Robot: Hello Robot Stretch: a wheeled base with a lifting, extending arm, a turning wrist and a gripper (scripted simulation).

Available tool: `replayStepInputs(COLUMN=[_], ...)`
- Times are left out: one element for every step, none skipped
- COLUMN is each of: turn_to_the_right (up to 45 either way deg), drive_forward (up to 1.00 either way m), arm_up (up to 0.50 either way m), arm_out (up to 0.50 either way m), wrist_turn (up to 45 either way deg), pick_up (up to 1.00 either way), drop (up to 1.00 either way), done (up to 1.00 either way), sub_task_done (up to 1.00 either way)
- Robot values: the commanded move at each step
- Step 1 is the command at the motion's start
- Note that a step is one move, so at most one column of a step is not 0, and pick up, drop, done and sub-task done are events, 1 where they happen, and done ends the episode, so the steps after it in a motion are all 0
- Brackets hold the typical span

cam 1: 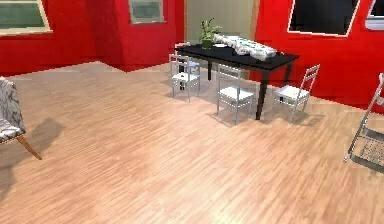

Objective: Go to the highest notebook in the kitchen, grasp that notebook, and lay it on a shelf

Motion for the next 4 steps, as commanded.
replayStepInputs(turn_to_the_right=[-3.0,0.0,-42.0,0.0], drive_forward=[0.00,0.35,0.00,1.00], arm_up=[0.00,0.00,0.00,0.00], arm_out=[0.00,0.00,0.00,0.00], wrist_turn=[0.0,0.0,0.0,0.0], pick_up=[0.00,0.00,0.00,0.00], drop=[0.00,0.00,0.00,0.00], done=[0.00,0.00,0.00,0.00], sub_task_done=[0.00,0.00,0.00,0.00])
